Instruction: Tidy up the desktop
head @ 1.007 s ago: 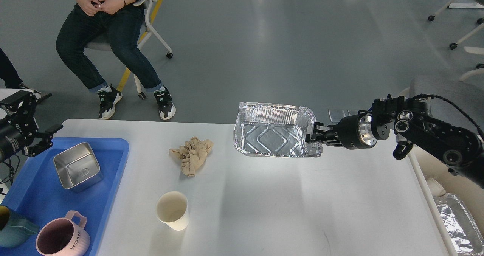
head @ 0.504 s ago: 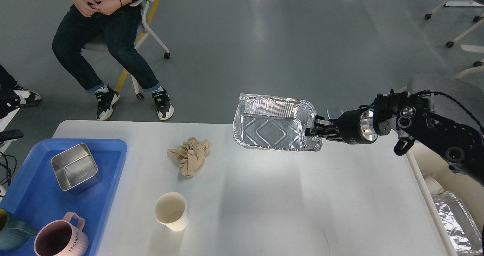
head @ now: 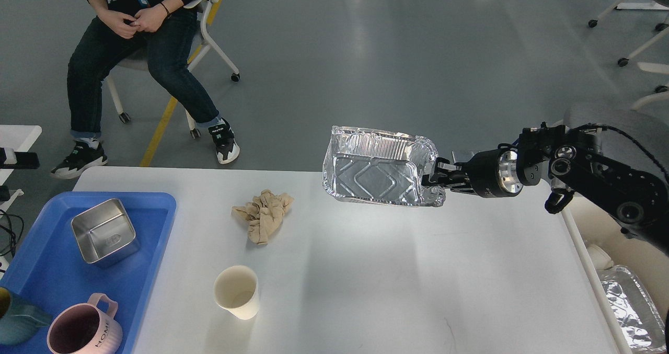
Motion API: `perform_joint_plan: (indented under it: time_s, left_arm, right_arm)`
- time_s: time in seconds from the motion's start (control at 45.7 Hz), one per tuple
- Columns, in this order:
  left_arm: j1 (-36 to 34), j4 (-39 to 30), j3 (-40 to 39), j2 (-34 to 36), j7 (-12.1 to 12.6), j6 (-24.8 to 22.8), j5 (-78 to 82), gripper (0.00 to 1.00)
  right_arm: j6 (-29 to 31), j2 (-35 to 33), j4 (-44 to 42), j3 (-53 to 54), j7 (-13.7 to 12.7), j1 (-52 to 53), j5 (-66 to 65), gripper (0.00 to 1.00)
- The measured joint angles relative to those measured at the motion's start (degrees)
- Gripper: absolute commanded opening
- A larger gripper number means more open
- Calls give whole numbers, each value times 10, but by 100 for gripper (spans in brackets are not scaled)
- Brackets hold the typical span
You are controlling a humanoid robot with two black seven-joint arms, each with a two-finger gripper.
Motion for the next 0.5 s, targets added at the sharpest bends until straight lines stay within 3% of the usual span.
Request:
perform_joint_plan:
  time_s: [0.066, 0.175, 0.372, 0.504]
  left_arm:
    - [0, -10, -1, 14, -30, -6, 24, 97]
    - [-1, -22, 1, 37, -47, -8, 39, 97]
    - [-3, -24, 0, 49, -46, -8, 42, 97]
    - [-3, -21, -2, 43, -26, -8, 38, 97]
  right_arm:
    - [0, 0, 0, 0, 0, 0, 0, 0]
    - [0, 0, 0, 1, 0, -1, 0, 0]
    - [-1, 3, 0, 1, 0, -1, 0, 0]
    - [-1, 1, 0, 1, 0, -2, -1, 0]
